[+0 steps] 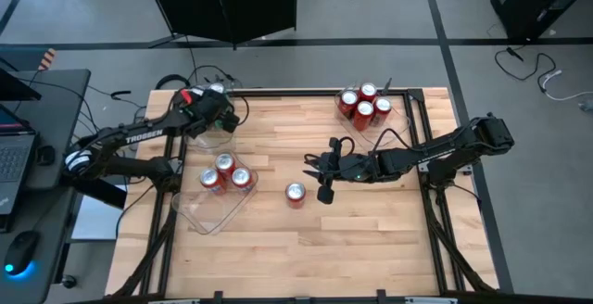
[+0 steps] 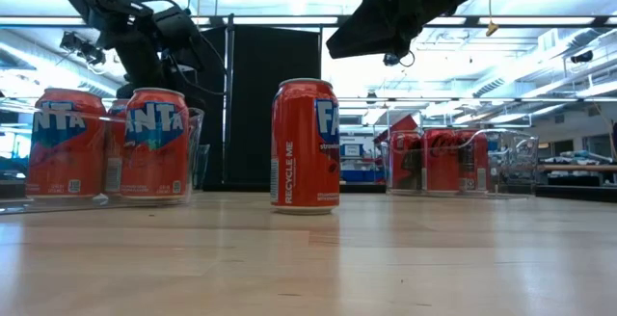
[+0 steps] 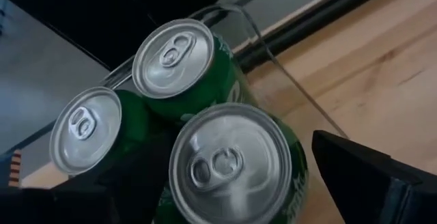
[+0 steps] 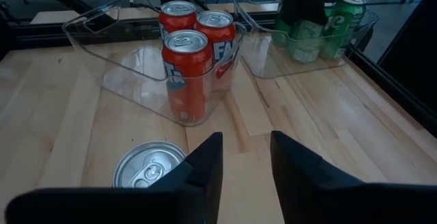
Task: Sort soda cans
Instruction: Put the red soda can into the bottom left transparent bin
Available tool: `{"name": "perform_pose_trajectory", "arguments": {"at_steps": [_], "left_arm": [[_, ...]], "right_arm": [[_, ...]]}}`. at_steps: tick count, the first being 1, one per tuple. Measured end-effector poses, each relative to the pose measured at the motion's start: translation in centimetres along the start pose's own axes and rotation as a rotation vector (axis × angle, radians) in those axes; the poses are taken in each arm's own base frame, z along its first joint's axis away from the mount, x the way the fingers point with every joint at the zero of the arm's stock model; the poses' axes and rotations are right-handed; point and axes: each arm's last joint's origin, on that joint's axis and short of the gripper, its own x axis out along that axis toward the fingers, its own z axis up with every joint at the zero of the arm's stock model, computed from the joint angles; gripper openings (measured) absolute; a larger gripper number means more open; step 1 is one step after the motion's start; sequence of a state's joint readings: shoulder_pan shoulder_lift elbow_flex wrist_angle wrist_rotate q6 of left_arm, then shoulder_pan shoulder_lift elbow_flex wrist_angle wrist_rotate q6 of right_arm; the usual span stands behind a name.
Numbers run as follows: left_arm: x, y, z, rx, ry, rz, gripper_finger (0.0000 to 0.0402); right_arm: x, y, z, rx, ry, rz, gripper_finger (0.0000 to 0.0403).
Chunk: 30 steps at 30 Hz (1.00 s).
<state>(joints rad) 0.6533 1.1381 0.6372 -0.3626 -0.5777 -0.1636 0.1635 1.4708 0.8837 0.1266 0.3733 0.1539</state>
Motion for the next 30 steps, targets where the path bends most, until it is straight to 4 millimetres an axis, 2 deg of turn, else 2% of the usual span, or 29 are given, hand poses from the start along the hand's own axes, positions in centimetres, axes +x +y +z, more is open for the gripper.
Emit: {"name": "perform_pose_trajectory", "arguments": {"at_steps": [4, 11, 14, 18, 22, 26, 30], "left_arm": [[-0.4, 0.2, 0.4, 0.018, 0.025, 0.000, 0.0356], [-1.4, 0.5, 2.4, 0.042, -0.011, -0.008, 0.0355], [-1.9, 0.5, 2.9, 0.052, -0.021, -0.047, 0.0340], [-3.3, -0.3, 3.4, 0.090, -0.106, -0.198, 0.0280], [-4.8, -0.9, 3.1, 0.150, -0.205, -0.259, 0.0184], [-6.2, -1.2, 2.5, 0.175, -0.287, -0.352, 0.0093], [-7.6, -1.0, 1.5, 0.170, -0.355, -0.451, 0.0036]], "right_arm": [[0.0, 0.0, 0.0, 0.000, 0.000, 0.000, 0.0123], [0.0, 0.0, 0.0, 0.000, 0.000, 0.000, 0.0147], [-0.1, 0.3, 0.0, 0.008, 0.000, 0.054, 0.0164], [0.3, 1.8, -0.1, -0.010, -0.034, 0.129, 0.0198], [1.5, 2.9, -1.0, -0.025, -0.050, 0.150, 0.0242], [2.8, 3.3, -2.1, -0.010, -0.033, 0.146, 0.0290], [3.6, 3.6, -3.0, -0.005, -0.013, 0.143, 0.0332]]}}
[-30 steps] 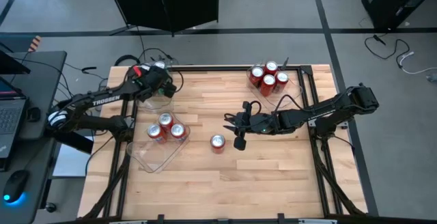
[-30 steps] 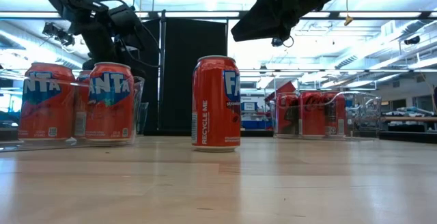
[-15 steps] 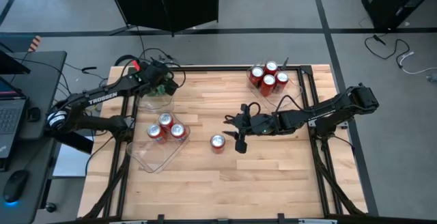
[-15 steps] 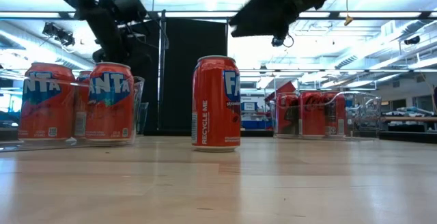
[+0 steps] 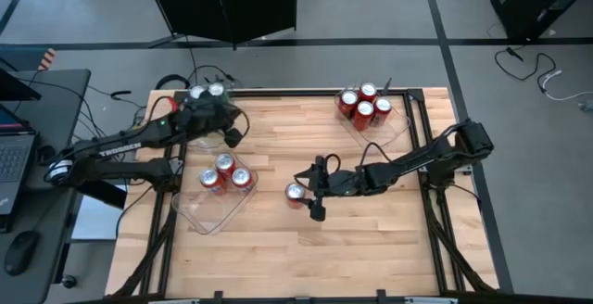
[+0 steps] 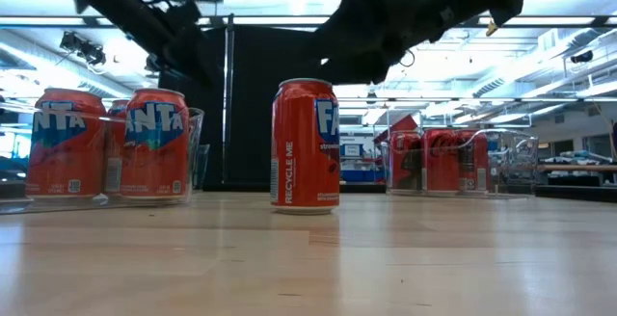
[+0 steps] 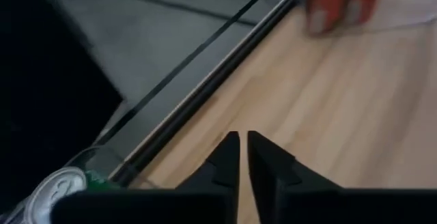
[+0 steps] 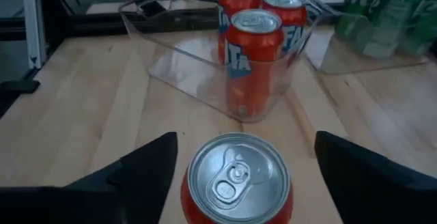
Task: Sort soda cans
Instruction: Put the red soda can into the bottom left transparent bin
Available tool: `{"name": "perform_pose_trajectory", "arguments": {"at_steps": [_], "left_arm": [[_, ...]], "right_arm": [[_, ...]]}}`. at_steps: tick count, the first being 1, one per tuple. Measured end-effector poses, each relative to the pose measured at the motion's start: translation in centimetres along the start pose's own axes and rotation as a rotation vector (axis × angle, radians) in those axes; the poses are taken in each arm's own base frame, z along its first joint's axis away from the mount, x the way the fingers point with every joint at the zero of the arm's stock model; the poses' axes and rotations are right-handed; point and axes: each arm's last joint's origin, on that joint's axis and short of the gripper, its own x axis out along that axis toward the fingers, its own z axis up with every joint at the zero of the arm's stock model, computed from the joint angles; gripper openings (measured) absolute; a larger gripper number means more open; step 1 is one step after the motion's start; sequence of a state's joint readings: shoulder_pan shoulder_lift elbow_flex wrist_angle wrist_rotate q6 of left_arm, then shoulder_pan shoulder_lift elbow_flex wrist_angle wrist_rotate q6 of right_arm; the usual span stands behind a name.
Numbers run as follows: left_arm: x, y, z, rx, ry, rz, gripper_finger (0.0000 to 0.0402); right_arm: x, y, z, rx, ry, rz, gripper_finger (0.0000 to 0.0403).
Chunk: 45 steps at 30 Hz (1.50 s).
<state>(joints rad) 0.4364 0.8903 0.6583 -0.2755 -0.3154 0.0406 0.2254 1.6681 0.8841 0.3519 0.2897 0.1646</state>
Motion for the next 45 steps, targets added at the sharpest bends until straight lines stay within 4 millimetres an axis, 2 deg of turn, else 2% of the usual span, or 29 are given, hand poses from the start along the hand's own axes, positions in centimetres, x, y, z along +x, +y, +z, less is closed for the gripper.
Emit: {"name": "perform_pose_trajectory", "arguments": {"at_steps": [5, 10, 15, 19, 21, 24, 31, 33, 40, 45], "left_arm": [[-2.0, -0.3, 0.1, -0.023, -0.070, -0.090, 0.0006], [-3.5, -0.4, 0.2, -0.026, -0.120, -0.141, 0.0004], [-4.3, -0.3, 0.0, -0.039, -0.122, -0.154, 0.0007], [-4.8, -0.2, -0.1, -0.039, -0.131, -0.160, 0.0007], [-5.1, -0.1, 0.0, -0.045, -0.148, -0.161, 0.0007], [-5.5, 0.1, 0.1, -0.055, -0.174, -0.161, 0.0007], [-6.6, 0.6, 0.1, -0.072, -0.226, -0.158, 0.0007], [-6.8, 0.7, 0.1, -0.074, -0.239, -0.151, 0.0007], [-7.5, 1.1, 0.0, -0.080, -0.262, -0.131, 0.0007], [-7.6, 1.1, -0.1, -0.069, -0.256, -0.130, 0.0007]], "right_arm": [[0.4, 0.4, -0.7, 0.001, 0.023, 0.008, 0.0366], [1.1, 0.1, -1.5, 0.028, 0.056, -0.006, 0.0366], [2.0, 0.1, -2.4, 0.028, 0.068, 0.000, 0.0337], [2.0, 0.2, -2.3, 0.040, 0.059, 0.022, 0.0282], [2.0, 0.2, -2.0, 0.043, 0.034, 0.028, 0.0279], [2.3, 0.6, 0.0, 0.041, -0.025, 0.049, 0.0279], [3.1, 2.1, 6.5, -0.021, -0.187, 0.105, 0.0279], [4.0, 2.6, 8.3, -0.042, -0.233, 0.122, 0.0279], [9.7, 3.6, 10.6, -0.097, -0.140, 0.106, 0.0279], [12.2, 3.8, 13.1, -0.085, -0.210, 0.089, 0.0279]]}}
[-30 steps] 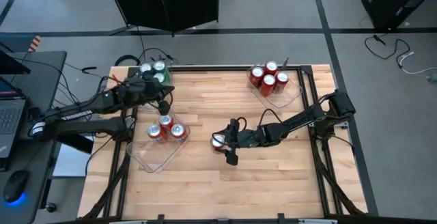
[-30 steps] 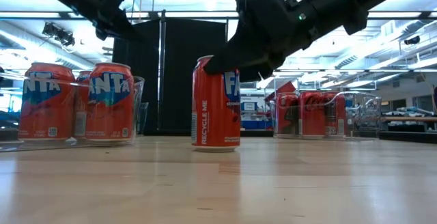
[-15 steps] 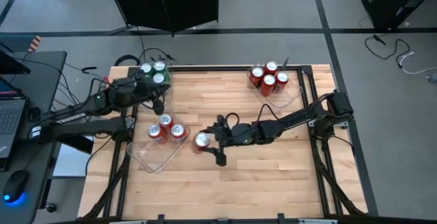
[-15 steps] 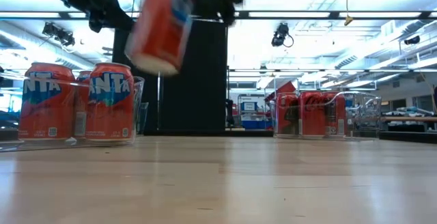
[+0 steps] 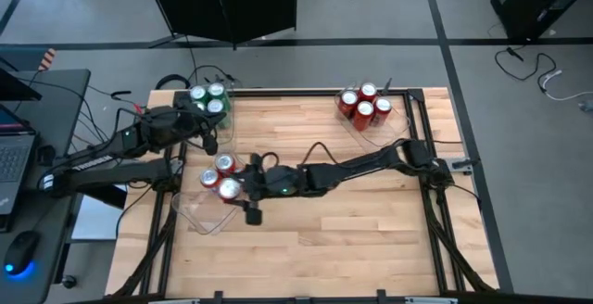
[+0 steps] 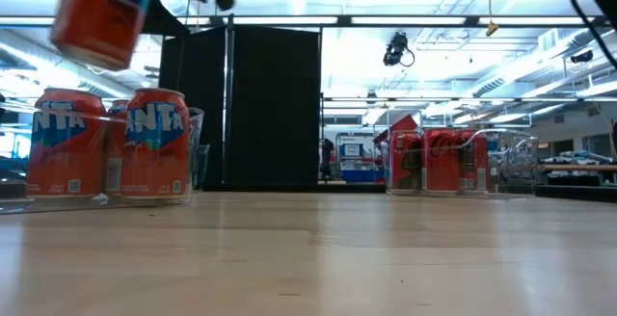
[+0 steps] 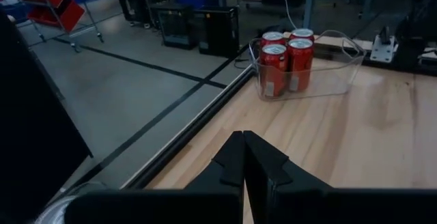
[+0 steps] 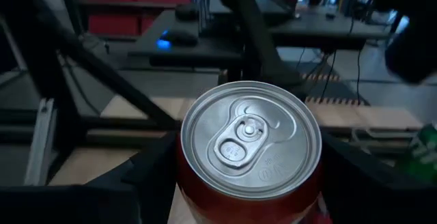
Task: Sort soda cans
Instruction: Put the red soda can into the bottom left transparent bin
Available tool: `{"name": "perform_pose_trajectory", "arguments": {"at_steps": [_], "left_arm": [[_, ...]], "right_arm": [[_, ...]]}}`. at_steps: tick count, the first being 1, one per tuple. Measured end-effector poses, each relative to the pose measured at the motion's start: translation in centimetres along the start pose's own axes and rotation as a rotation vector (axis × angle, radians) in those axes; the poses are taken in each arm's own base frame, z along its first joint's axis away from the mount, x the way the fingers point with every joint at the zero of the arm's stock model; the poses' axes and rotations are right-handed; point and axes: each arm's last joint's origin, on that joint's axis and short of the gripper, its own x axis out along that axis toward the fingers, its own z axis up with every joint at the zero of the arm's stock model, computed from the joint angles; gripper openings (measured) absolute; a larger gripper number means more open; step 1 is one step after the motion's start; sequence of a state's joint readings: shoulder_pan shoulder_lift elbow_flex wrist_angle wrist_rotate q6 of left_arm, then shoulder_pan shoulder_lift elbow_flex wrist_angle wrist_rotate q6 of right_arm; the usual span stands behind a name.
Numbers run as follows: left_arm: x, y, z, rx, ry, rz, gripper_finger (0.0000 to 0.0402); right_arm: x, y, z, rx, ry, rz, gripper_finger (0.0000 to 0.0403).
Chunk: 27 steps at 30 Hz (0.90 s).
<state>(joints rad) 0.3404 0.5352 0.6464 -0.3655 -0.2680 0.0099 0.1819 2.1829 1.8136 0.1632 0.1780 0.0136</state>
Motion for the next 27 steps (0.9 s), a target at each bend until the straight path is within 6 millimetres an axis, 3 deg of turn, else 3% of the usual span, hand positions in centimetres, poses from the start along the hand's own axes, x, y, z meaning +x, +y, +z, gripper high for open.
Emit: {"name": "perform_pose_trajectory", "arguments": {"at_steps": [6, 13, 27], "left_arm": [[0.0, 0.0, -0.1, 0.013, 0.008, 0.000, 0.0007], [0.0, 0.0, -0.2, 0.015, 0.015, -0.001, 0.0007], [0.0, 0.0, -0.2, 0.011, 0.019, -0.001, 0.0007]], "right_arm": [[3.2, -0.4, -2.1, -0.023, 0.078, -0.016, 0.0279], [5.2, -1.2, -4.6, -0.014, 0.114, -0.035, 0.0279], [5.1, -1.9, -6.4, -0.050, 0.290, -0.050, 0.0279]]}}
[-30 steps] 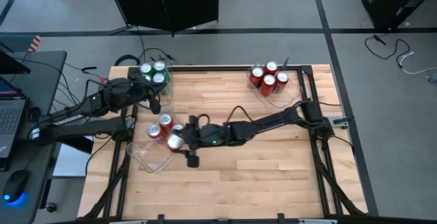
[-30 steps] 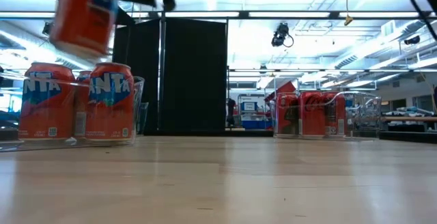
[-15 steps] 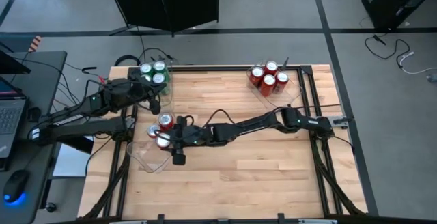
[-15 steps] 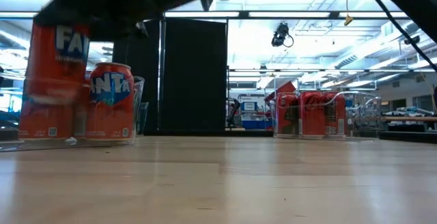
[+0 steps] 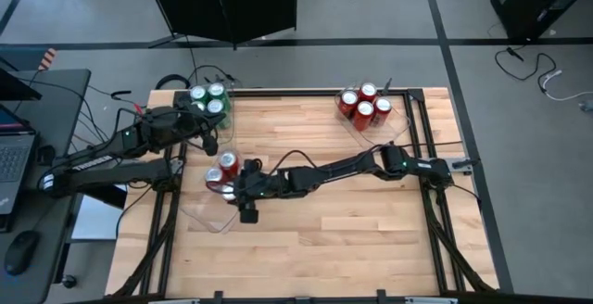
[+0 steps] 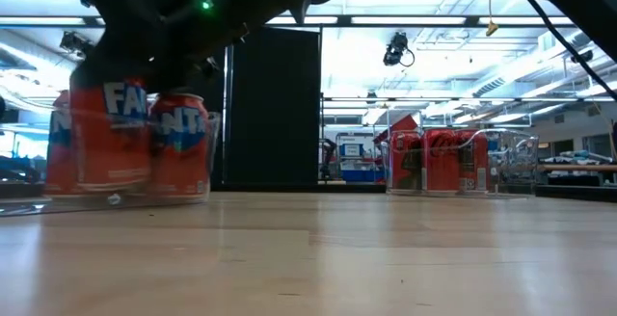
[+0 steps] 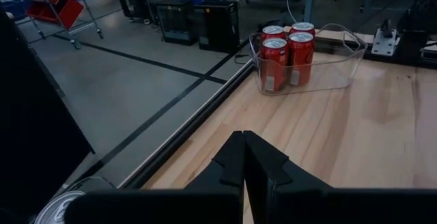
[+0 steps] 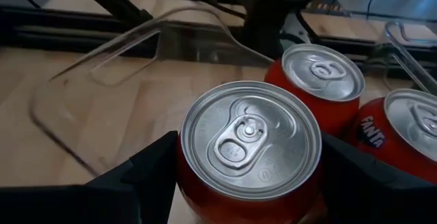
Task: Sort soda cans
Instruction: Put the red soda can into the bottom left transparent bin
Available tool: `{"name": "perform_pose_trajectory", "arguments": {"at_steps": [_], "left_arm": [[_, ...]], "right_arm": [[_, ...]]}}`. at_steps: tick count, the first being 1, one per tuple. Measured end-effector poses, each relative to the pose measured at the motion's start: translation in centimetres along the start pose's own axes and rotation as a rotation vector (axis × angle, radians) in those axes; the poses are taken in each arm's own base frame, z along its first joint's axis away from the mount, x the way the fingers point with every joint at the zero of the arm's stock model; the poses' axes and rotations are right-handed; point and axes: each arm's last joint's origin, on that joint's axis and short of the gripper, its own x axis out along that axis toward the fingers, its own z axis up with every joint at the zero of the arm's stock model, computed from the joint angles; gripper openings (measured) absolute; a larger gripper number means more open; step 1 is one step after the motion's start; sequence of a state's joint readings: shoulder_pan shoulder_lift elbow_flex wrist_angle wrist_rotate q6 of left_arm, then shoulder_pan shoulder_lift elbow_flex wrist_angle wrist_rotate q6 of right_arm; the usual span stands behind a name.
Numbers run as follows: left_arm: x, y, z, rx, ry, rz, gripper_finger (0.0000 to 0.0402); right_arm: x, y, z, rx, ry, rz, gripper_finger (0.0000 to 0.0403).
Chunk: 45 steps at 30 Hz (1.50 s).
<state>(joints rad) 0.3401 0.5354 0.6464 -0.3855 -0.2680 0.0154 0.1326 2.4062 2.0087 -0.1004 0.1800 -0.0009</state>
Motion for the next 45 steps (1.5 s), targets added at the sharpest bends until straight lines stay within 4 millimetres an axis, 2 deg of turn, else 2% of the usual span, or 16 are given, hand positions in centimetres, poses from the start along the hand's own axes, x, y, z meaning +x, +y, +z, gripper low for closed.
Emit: {"name": "perform_pose_trajectory", "arguments": {"at_steps": [10, 25, 33, 45], "left_arm": [[0.0, 0.0, 0.0, 0.000, 0.003, 0.000, 0.0007], [0.0, 0.0, -0.1, -0.007, 0.010, 0.000, 0.0007], [0.0, 0.0, -0.1, -0.016, 0.011, 0.000, 0.0007], [0.0, 0.0, -0.1, -0.017, 0.011, 0.000, 0.0007]], "right_arm": [[0.1, -0.9, -1.6, -0.004, 0.098, -0.023, 0.0279], [0.3, -1.8, -1.9, 0.042, 0.105, -0.040, 0.0279], [0.7, -2.0, -2.7, 0.045, 0.134, -0.062, 0.0366], [-0.1, -1.3, -1.6, 0.012, 0.105, -0.048, 0.0354]]}}
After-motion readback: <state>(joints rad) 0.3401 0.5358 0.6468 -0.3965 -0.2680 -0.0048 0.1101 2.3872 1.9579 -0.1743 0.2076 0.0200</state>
